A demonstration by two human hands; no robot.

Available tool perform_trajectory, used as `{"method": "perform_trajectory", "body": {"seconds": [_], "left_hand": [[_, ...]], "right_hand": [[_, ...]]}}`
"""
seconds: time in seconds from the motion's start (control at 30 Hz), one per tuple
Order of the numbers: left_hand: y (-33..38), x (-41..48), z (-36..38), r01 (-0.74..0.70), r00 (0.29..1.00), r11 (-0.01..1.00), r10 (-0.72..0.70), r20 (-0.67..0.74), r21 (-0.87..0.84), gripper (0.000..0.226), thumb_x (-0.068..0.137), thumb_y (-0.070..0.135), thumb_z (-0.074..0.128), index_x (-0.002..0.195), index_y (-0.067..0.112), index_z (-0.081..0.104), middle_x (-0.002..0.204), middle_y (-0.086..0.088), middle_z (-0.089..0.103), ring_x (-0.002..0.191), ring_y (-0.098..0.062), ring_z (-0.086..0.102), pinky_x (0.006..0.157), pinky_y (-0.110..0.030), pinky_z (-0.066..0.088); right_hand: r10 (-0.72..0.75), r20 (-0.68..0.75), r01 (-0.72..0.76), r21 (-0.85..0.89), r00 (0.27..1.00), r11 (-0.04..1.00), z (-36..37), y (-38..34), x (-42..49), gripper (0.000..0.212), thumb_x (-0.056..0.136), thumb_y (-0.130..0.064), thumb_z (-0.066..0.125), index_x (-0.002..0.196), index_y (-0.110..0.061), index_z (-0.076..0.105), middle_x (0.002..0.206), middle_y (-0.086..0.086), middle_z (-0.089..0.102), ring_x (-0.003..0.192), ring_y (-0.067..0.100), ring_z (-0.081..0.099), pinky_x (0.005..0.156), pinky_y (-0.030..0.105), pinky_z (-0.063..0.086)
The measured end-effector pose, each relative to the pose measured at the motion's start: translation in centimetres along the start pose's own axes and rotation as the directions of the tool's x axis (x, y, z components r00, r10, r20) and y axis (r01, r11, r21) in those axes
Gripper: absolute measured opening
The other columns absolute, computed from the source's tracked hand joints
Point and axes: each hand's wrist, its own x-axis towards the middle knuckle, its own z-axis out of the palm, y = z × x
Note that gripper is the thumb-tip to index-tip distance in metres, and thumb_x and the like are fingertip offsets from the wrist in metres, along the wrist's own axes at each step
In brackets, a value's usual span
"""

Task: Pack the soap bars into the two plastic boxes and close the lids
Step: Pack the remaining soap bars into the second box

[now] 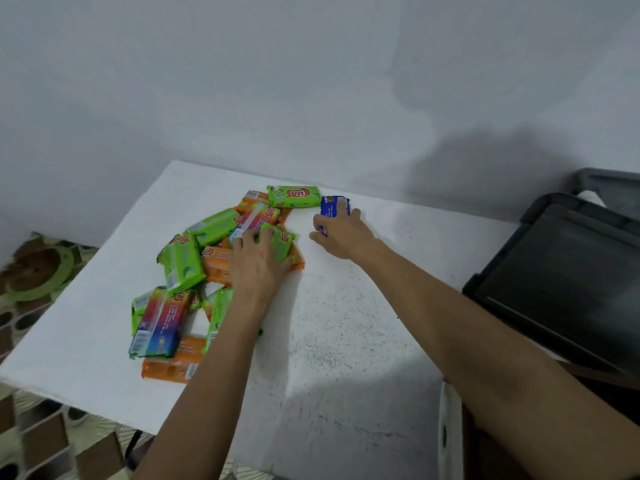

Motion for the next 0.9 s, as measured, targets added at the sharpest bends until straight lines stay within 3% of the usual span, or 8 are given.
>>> {"method": "perform_trajectory", "body": {"seconds": [0.1,0.17,0.23,0.3,0.47,0.6,0.77,0.9], "left_hand": [[0.4,-0.3,-0.5,-0.008,1.0,1.0,0.009,0.01,-0.025,0.063,0.079,0.044,0.071,0.133,0.017,0.051,0.124,-0.019,0.055,0.11,-0.038,0.052,0.081,-0.044,0.047],[1.0,-0.6,-1.1,-0.007,1.0,0.998,0.008,0.02,-0.063,0.066,0.079,0.044,0.071,0.137,0.022,0.047,0.126,-0.017,0.053,0.11,-0.036,0.053,0.077,-0.043,0.05],[1.8,-1.1,-1.9,0.002,1.0,0.992,0.002,0.031,-0.128,0.072,0.077,0.041,0.072,0.14,0.028,0.041,0.129,-0.015,0.05,0.11,-0.035,0.055,0.074,-0.042,0.051],[2.9,-1.9,-2.9,0.005,0.999,0.972,0.003,0.034,-0.236,0.077,0.076,0.037,0.073,0.144,0.033,0.036,0.132,-0.014,0.046,0.107,-0.033,0.056,0.075,-0.041,0.051],[6.0,-4.9,-4.7,-0.079,0.997,0.858,0.073,-0.03,-0.507,0.076,0.071,0.026,0.076,0.14,0.034,0.044,0.133,-0.007,0.043,0.112,-0.024,0.053,0.09,-0.035,0.048],[9.0,-8.5,-6.3,-0.204,0.979,0.705,0.164,-0.124,-0.679,0.061,0.072,0.026,0.076,0.127,0.035,0.053,0.126,0.008,0.052,0.108,-0.016,0.061,0.085,-0.028,0.053],[12.7,-12.5,-8.0,-0.153,0.985,0.468,0.14,-0.097,-0.87,0.055,0.08,0.006,0.074,0.126,0.026,0.052,0.122,0.021,0.051,0.092,-0.002,0.066,0.071,-0.019,0.054],[14.8,-14.9,-7.9,-0.125,0.983,0.281,0.165,-0.08,-0.952,0.054,0.08,-0.009,0.069,0.124,0.014,0.047,0.118,0.011,0.055,0.101,-0.001,0.062,0.078,-0.017,0.051]], "right_hand": [[0.043,-0.07,-0.026,0.233,0.997,0.972,-0.3,1.5,-0.9,0.012,0.101,-0.03,0.039,0.102,-0.026,0.05,0.13,0.015,0.038,0.104,0.04,0.043,0.084,0.041,0.041],[0.069,-0.038,-0.042,0.483,0.997,0.875,-1.3,3.0,-2.1,0.009,0.097,-0.02,0.046,0.1,-0.027,0.051,0.115,0.009,0.049,0.098,0.032,0.052,0.075,0.034,0.042],[0.073,0.091,-0.117,0.767,0.993,0.631,-3.0,4.5,-4.1,0.029,0.091,-0.013,0.055,0.115,-0.028,0.05,0.109,0.007,0.052,0.083,0.025,0.054,0.065,0.033,0.044],[0.041,0.179,-0.181,0.901,0.983,0.395,-4.5,5.8,-6.6,0.051,0.088,-0.008,0.058,0.128,-0.035,0.043,0.107,0.01,0.052,0.078,0.025,0.051,0.065,0.038,0.046],[-0.023,0.111,-0.106,0.983,0.994,0.152,-6.7,8.1,-13.2,0.087,0.08,0.009,0.064,0.132,-0.052,0.029,0.109,0.022,0.05,0.083,0.036,0.058,0.08,0.058,0.056],[-0.018,0.0,0.003,0.988,1.0,0.154,-7.7,10.1,-19.9,0.069,0.077,0.01,0.07,0.128,-0.03,0.048,0.119,0.019,0.052,0.105,0.029,0.062,0.086,0.054,0.056],[0.067,-0.213,0.179,0.926,0.975,0.332,-7.7,12.4,-28.9,0.047,0.076,-0.001,0.077,0.112,-0.018,0.052,0.13,0.006,0.056,0.111,0.027,0.063,0.088,0.042,0.057],[0.12,-0.339,0.279,0.892,0.933,0.355,-6.2,14.1,-34.4,0.041,0.078,0.002,0.074,0.11,-0.017,0.055,0.123,0.011,0.062,0.111,0.021,0.063,0.089,0.039,0.055]]}}
